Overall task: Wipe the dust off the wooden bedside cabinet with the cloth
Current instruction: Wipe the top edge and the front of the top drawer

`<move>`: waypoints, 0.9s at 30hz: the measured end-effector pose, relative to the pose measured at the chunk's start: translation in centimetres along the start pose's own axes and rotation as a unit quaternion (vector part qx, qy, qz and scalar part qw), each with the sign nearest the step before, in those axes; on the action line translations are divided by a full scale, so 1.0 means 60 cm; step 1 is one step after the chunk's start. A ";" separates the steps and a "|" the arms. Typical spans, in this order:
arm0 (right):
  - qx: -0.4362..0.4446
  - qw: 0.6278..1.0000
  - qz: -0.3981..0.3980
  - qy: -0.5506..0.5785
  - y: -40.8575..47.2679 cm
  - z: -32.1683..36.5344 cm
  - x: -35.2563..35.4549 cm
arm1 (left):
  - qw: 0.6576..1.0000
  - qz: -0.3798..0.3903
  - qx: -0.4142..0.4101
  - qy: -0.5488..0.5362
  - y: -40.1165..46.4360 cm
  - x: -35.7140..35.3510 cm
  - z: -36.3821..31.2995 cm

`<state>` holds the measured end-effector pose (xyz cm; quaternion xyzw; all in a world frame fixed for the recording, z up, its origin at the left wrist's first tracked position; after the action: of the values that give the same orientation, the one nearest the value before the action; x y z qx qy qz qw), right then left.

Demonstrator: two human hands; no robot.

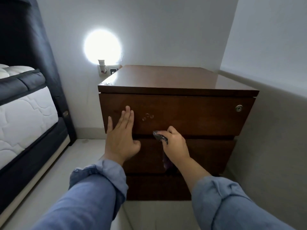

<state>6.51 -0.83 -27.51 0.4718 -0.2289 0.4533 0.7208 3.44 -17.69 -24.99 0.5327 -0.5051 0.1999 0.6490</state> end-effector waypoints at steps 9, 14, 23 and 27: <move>0.073 0.979 -0.180 0.058 0.034 0.079 0.137 | 0.997 -0.036 0.065 -0.015 -0.023 0.013 0.044; 0.085 0.971 -0.215 0.054 0.058 0.091 0.109 | 0.992 -0.049 0.084 -0.083 -0.030 -0.026 0.056; 0.101 0.994 -0.014 -0.047 -0.008 0.086 -0.078 | 0.988 -0.069 0.058 -0.122 -0.037 -0.029 0.073; 0.167 0.982 -0.082 0.000 0.004 0.137 -0.007 | 0.973 -0.110 0.118 -0.166 -0.058 -0.029 0.108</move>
<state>6.89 -8.28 -24.04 0.6030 -0.1099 0.4243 0.6666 2.65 -24.24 -28.72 0.6836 -0.5170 0.0938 0.5066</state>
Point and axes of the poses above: each hand's wrist, its own y-axis towards the middle knuckle, its own x-axis out of the back of the hand, z = x × y, the point moved 8 cm from there along y, towards the middle knuckle, and after that the axes turned 1 degree about y, right-handed, at the moved point
